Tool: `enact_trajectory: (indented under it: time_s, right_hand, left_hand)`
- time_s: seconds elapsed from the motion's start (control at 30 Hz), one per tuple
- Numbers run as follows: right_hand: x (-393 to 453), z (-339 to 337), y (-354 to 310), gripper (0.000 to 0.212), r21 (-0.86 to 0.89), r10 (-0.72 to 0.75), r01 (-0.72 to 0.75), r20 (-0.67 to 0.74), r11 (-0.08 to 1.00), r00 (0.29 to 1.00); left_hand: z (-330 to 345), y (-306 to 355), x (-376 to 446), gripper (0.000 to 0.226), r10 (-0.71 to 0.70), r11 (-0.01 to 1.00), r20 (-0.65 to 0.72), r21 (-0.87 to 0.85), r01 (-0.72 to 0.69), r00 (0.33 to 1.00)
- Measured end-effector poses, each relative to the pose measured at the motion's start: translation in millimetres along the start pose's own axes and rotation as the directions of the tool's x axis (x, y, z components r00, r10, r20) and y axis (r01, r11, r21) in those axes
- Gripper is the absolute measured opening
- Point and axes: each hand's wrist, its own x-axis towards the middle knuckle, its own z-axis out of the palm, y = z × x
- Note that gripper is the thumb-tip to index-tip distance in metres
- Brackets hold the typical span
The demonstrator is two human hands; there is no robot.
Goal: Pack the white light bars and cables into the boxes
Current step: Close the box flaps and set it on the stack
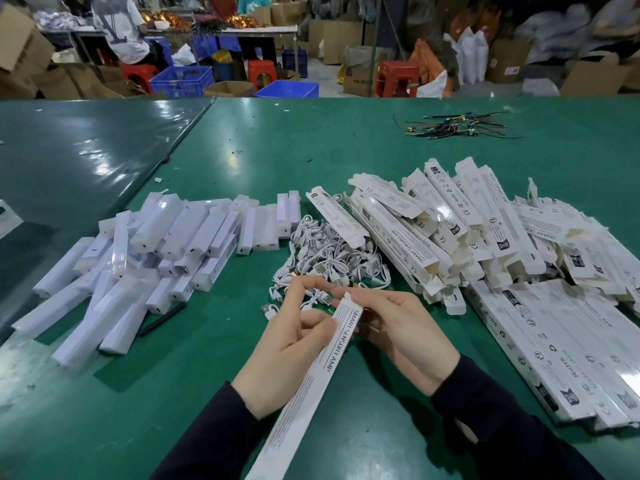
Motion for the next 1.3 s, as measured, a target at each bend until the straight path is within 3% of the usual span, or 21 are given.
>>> enact_trajectory:
  time_s: [0.13, 0.23, 0.33, 0.4, 0.43, 0.5, 0.57, 0.6, 0.67, 0.73, 0.8, 0.9, 1.0, 1.13, 1.3]
  right_hand:
    - [-1.0, 1.4, -0.6, 0.025, -0.041, -0.056, 0.057, 0.021, 0.998, 0.998]
    - [-1.9, 2.3, 1.9, 0.027, -0.151, -0.176, 0.182, 0.055, 0.972, 0.983]
    - [-2.5, 0.3, 2.9, 0.025, -0.302, -0.287, 0.315, 0.134, 0.9, 0.948]
    - [-3.0, -1.2, 1.4, 0.026, -0.304, -0.284, 0.346, 0.229, 0.888, 0.931]
    - [-3.4, -1.3, 0.6, 0.027, -0.265, -0.266, 0.331, 0.253, 0.906, 0.93]
    - [-2.4, 1.4, -0.6, 0.032, -0.145, -0.218, 0.249, 0.201, 0.958, 0.955]
    - [0.5, 2.1, 0.3, 0.036, -0.028, -0.162, 0.164, 0.077, 0.986, 0.984]
    - [1.6, 0.9, 1.0, 0.036, 0.026, -0.117, 0.117, 0.013, 0.993, 0.993]
    - [2.7, -2.6, 2.3, 0.036, 0.117, -0.007, 0.014, -0.063, 0.993, 0.998]
    - [2.9, -2.3, 6.3, 0.038, 0.187, 0.084, -0.07, -0.065, 0.98, 0.994]
    - [1.8, 3.9, 12.4, 0.036, 0.195, 0.152, -0.141, -0.042, 0.971, 0.987]
    - [-4.4, 15.6, 17.3, 0.033, 0.006, 0.215, -0.216, 0.057, 0.976, 0.975]
    - [-11.7, 21.0, 15.5, 0.046, -0.133, 0.171, -0.144, 0.218, 0.981, 0.961]
    - [-16.6, 23.9, 11.6, 0.038, -0.164, 0.097, -0.034, 0.395, 0.986, 0.913]
    - [-17.7, 24.7, 18.0, 0.031, -0.226, 0.06, 0.024, 0.357, 0.974, 0.932]
  left_hand:
    - [-1.1, 7.7, 0.3, 0.034, -0.046, 0.997, -0.012, -0.059, 0.045, 0.999]
    - [-6.6, 8.4, 2.0, 0.03, -0.095, 0.991, -0.015, -0.095, 0.093, 0.995]
    - [-11.7, 9.9, 2.4, 0.027, -0.125, 0.992, -0.023, -0.032, 0.124, 0.992]
    - [-14.3, 11.5, 4.7, 0.027, -0.206, 0.975, 0.019, -0.079, 0.207, 0.978]
    - [-15.5, 11.6, 4.9, 0.03, -0.276, 0.939, 0.074, -0.191, 0.285, 0.958]
    - [-14.2, 16.0, 5.0, 0.043, -0.366, 0.758, 0.229, -0.49, 0.431, 0.902]
    - [-13.9, 13.6, 4.0, 0.052, -0.301, 0.603, 0.264, -0.692, 0.397, 0.916]
    - [-13.5, 12.3, 3.1, 0.051, -0.288, 0.6, 0.227, -0.715, 0.36, 0.93]
    - [-12.2, 9.4, 3.9, 0.038, -0.279, 0.736, 0.037, -0.634, 0.239, 0.96]
    - [-11.5, 10.8, 5.8, 0.022, -0.163, 0.926, -0.223, -0.372, 0.071, 0.961]
    - [-9.8, 9.2, 5.6, 0.038, 0.034, 0.982, -0.294, -0.166, -0.086, 0.955]
    - [-6.8, 10.3, 5.0, 0.056, 0.139, 0.954, -0.351, -0.205, -0.221, 0.926]
    - [-9.1, 18.4, 5.7, 0.036, 0.05, 0.918, -0.428, -0.336, -0.21, 0.902]
    - [-11.7, 20.3, 6.1, 0.039, -0.091, 0.902, -0.47, -0.413, -0.128, 0.878]
    - [-11.6, 17.0, 7.3, 0.038, -0.188, 0.859, -0.421, -0.508, -0.059, 0.887]
